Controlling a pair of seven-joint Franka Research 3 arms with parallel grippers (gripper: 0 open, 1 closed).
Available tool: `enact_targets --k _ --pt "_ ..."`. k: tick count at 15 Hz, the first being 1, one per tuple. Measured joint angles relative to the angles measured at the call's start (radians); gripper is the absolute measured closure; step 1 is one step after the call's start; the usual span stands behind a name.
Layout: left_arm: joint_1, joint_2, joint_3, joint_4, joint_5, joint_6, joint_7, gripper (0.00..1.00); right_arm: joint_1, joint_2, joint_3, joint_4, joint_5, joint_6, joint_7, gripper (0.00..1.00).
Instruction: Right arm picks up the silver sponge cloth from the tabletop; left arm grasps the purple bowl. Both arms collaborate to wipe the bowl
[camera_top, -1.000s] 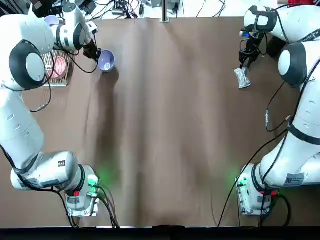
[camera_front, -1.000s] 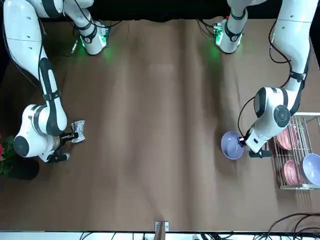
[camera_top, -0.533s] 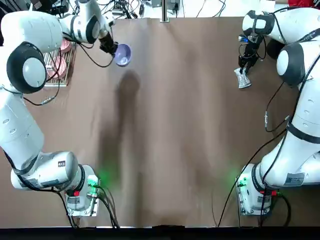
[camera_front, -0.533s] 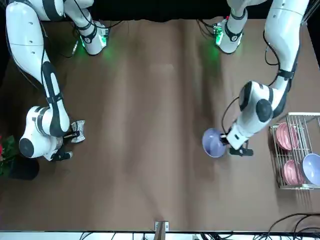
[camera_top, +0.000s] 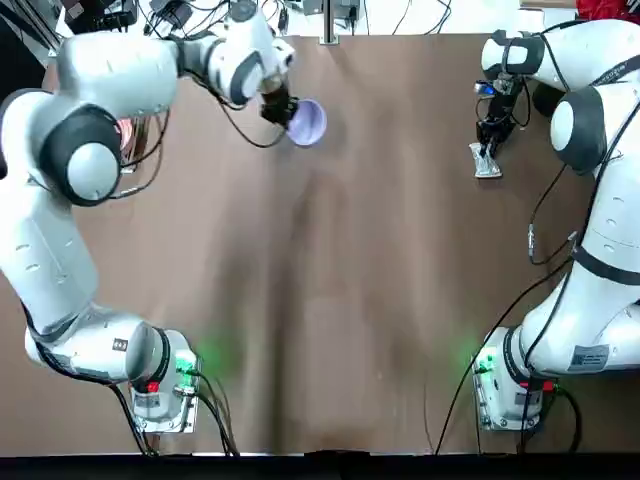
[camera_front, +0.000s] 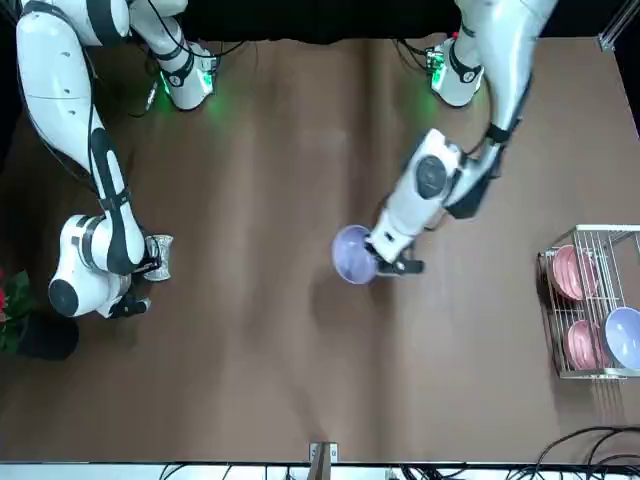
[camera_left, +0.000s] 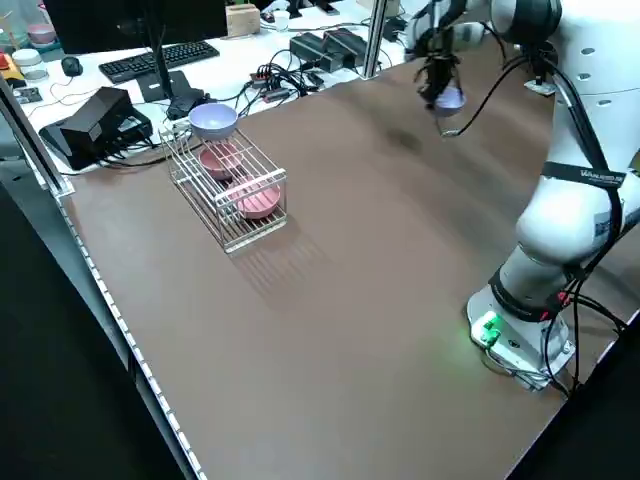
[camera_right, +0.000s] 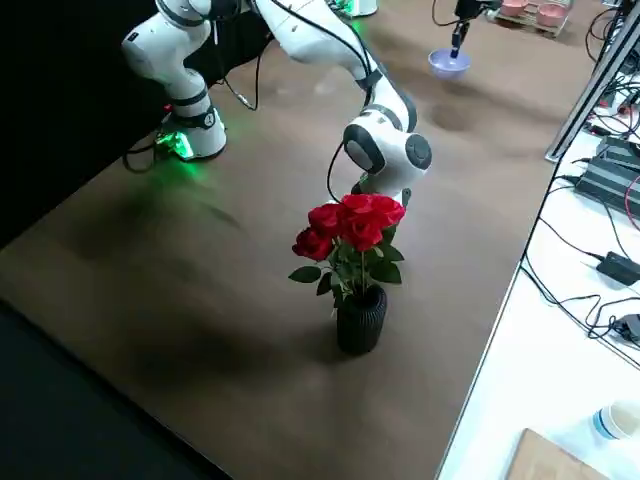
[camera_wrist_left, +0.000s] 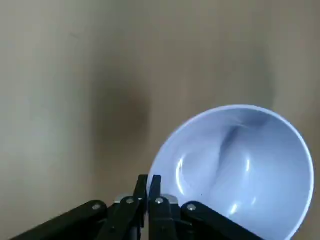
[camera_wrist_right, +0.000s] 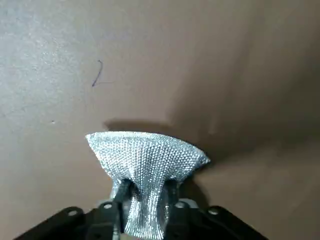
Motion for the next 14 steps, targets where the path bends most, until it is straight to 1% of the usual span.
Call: enact_targets --k 2,3,4,6,10,12,14 --pt "-0.075 0.059 0.003 0.068 0.000 -0.001 -0.080 0.96 -0.002 0.000 -0.004 0.000 0.000 0.000 0.000 0.87" --pt "-0.107 0.095 0.008 0.100 0.000 -0.004 -0.103 0.96 -0.003 0.000 -0.005 0.000 0.000 0.002 0.000 0.95" --pt "-0.141 0.129 0.019 0.130 0.000 -0.006 -0.121 0.96 -0.004 0.000 -0.006 0.002 0.000 0.004 0.000 0.95" --pt "-0.219 0.186 0.062 0.183 0.000 -0.006 -0.157 0.96 -0.003 0.000 -0.005 0.014 0.000 0.009 0.000 0.98" --pt "-0.381 0.271 0.188 0.282 0.000 -0.007 -0.227 0.96 0.007 0.000 -0.003 0.066 0.002 0.012 0.032 0.98" --pt "-0.406 0.290 0.209 0.300 0.000 -0.009 -0.235 0.96 0.014 -0.001 -0.001 0.097 0.004 0.011 0.061 0.98" --pt "-0.404 0.305 0.214 0.312 0.000 -0.010 -0.235 0.96 0.025 -0.002 0.001 0.133 0.064 0.011 0.108 0.98"
